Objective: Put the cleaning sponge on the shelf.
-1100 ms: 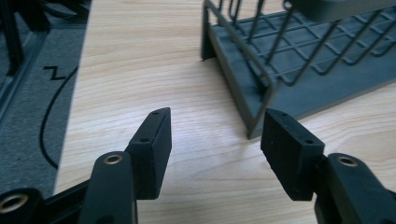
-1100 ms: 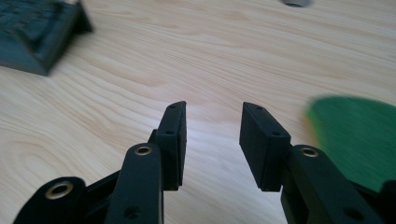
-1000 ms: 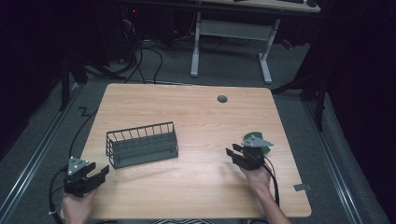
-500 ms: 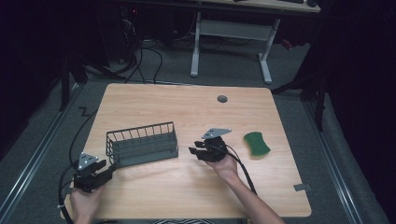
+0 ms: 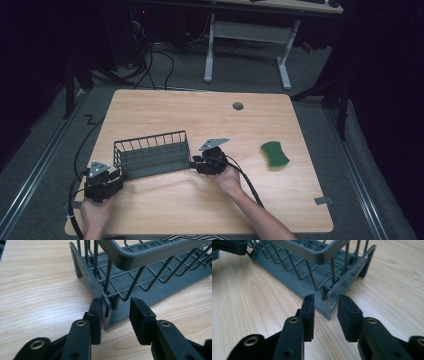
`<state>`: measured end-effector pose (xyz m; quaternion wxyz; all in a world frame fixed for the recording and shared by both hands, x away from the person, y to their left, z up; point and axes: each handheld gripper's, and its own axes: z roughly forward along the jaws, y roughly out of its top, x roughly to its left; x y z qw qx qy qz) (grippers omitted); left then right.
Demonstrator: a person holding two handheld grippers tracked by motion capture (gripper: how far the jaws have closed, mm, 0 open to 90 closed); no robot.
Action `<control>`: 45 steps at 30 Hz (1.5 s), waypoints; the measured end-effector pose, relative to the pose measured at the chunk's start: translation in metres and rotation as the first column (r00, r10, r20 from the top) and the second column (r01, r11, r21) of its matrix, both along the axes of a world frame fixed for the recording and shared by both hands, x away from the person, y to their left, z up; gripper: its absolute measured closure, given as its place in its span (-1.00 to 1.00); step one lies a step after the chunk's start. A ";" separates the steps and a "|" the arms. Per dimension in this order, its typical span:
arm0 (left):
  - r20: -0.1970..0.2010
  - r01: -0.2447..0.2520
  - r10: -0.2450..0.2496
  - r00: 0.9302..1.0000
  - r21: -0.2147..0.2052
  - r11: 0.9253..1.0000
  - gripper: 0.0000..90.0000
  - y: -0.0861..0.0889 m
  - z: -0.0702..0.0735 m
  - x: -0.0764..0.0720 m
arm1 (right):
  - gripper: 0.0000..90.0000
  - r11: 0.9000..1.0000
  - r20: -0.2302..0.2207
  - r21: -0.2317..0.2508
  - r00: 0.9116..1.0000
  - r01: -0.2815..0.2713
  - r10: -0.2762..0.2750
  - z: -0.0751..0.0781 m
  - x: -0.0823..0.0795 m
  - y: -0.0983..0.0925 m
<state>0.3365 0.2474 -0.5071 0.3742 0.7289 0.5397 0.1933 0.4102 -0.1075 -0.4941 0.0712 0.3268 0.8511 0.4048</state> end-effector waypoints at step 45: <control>-0.005 0.158 -0.158 0.987 0.004 0.987 0.91 -0.064 0.005 0.032 | 0.93 0.989 0.033 -0.055 0.991 0.134 -0.132 0.004 -0.002 -0.068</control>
